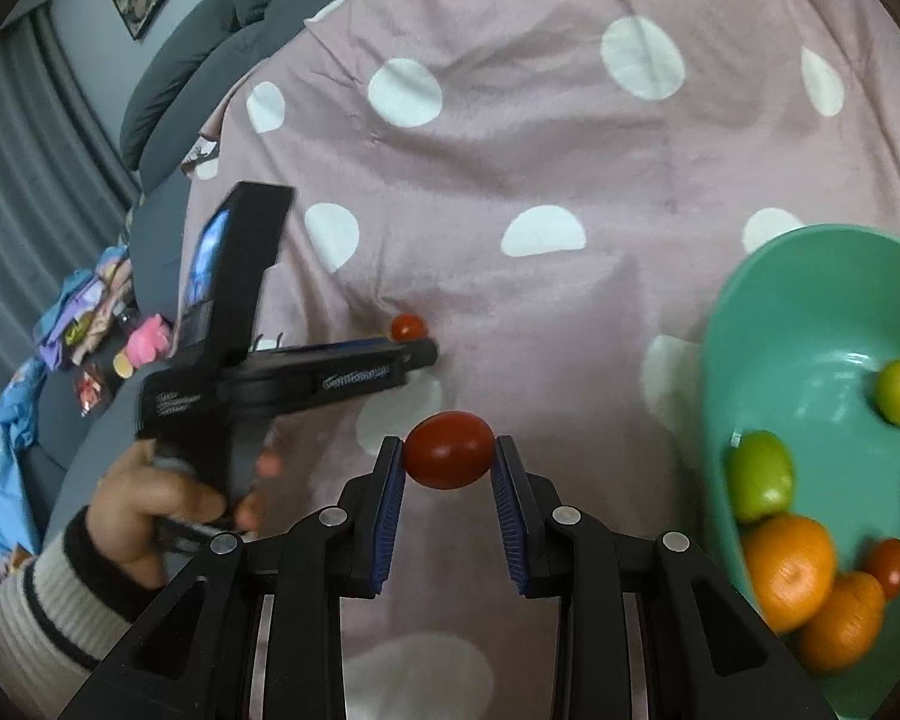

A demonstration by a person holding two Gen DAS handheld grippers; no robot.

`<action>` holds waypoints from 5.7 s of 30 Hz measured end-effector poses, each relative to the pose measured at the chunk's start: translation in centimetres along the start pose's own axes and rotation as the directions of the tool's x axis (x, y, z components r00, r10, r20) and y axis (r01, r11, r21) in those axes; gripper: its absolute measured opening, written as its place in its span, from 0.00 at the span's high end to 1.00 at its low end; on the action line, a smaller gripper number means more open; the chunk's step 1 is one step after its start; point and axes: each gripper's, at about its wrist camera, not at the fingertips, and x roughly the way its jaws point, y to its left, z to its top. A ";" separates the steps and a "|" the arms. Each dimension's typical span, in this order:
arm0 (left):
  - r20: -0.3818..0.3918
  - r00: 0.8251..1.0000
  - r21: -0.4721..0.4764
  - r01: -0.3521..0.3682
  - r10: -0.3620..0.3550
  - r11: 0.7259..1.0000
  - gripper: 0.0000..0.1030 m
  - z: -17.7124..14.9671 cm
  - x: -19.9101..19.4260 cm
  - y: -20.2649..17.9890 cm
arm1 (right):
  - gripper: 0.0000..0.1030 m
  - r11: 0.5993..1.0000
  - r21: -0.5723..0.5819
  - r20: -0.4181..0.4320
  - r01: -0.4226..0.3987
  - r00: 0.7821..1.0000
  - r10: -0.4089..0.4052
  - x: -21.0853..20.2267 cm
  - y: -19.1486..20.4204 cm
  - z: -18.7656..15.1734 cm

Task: Organize fruits
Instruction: 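Grasp another red cherry tomato with the right tool while the left tool grasps one, then carry both red tomatoes over the green bowl and open both tools, then move both tools toward the two small yellow tomatoes, then grasp a yellow tomato with the left tool while the right tool grasps the other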

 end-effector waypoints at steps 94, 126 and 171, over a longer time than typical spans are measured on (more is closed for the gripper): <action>-0.009 0.981 0.199 0.193 -0.195 0.961 0.26 -11.6 -12.0 -6.3 | 0.61 0.936 0.311 0.214 0.166 0.947 -0.239 -17.5 -9.6 -7.0; 0.059 0.966 -0.106 0.258 -0.253 0.960 0.38 -8.1 -9.2 6.9 | 0.61 0.996 -0.074 -0.011 -0.054 0.999 0.053 -0.8 6.1 0.0; 0.130 0.990 -0.170 0.072 -0.050 0.983 0.73 -3.8 -7.7 14.5 | 0.66 0.965 -0.261 -0.206 -0.012 0.978 -0.043 18.4 9.0 5.7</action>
